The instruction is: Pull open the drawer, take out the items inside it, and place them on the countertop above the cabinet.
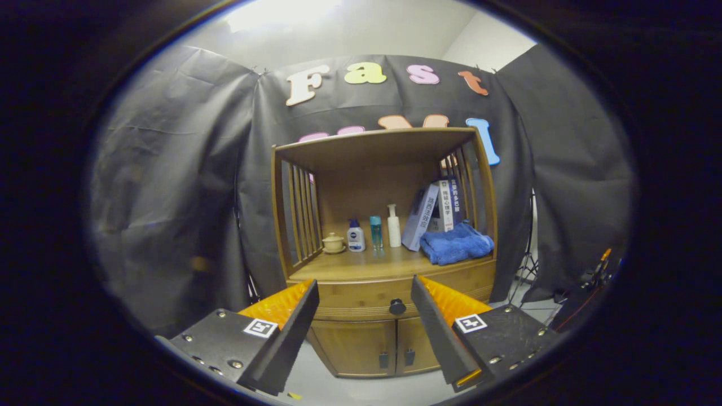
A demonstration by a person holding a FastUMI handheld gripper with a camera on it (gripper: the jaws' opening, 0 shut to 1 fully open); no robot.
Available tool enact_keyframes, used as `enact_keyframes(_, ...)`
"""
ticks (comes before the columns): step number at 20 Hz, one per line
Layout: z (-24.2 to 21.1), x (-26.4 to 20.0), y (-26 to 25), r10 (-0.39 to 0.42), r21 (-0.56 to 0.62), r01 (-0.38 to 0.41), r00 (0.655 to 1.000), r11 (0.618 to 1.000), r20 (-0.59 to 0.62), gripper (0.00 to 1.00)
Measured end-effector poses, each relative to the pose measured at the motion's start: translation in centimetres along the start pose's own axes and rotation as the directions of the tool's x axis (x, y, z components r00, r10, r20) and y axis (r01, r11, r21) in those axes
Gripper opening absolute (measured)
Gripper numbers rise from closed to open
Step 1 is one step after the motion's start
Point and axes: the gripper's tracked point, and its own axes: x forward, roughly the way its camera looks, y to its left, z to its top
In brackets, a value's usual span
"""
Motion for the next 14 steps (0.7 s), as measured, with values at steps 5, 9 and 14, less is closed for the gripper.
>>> enact_keyframes(5, 0.0, 2.4, -1.0, -0.019, -0.023, 0.019, 1.0, 1.0, 0.019, 0.98)
enact_keyframes(9, -2.4, 5.5, -2.1, -0.033, -0.043, 0.033, 0.999, 0.999, -0.002, 0.98)
enact_keyframes(14, -6.3, 11.0, -4.9, -0.061, -0.082, 0.06, 0.998, 0.995, -0.014, 0.99)
